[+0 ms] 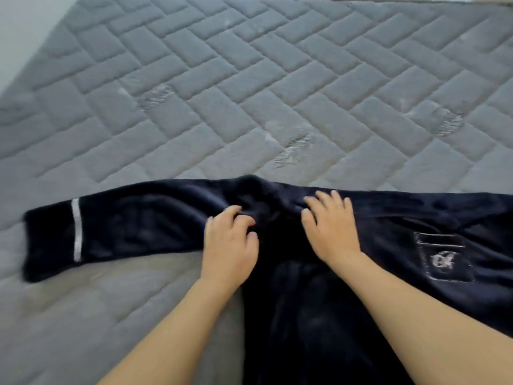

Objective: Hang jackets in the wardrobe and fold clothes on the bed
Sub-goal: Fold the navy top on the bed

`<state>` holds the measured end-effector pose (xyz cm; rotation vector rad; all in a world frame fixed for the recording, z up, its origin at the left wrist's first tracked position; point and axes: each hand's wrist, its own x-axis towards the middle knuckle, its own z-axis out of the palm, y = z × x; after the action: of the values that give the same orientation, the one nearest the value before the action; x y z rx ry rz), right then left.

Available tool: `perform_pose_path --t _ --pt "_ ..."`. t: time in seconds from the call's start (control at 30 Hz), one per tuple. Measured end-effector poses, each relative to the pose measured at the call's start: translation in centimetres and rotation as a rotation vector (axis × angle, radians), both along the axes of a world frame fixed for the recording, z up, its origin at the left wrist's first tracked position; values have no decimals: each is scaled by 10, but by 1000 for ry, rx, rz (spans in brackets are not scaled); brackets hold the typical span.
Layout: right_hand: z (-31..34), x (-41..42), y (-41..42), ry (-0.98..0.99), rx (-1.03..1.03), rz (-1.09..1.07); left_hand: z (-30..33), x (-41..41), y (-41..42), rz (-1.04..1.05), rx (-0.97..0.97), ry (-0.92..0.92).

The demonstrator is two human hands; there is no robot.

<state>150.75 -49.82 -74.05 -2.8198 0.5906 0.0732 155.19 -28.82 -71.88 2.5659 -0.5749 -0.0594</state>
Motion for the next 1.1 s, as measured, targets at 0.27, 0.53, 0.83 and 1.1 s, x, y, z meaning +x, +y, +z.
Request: perform_pose_path --t 0.27,0.53,0.83,1.1 --pt "-44 25 135 48 -193 -52 10 78 185 1656 -1003 507" --pt "-51 30 139 43 -197 -85 23 110 204 1510 -1230 693" --pt "-14 12 114 53 -12 24 118 94 80 889 -1006 198" --pt "25 -158 -121 -1 4 -384 113 -8 -190 348 -589 231"
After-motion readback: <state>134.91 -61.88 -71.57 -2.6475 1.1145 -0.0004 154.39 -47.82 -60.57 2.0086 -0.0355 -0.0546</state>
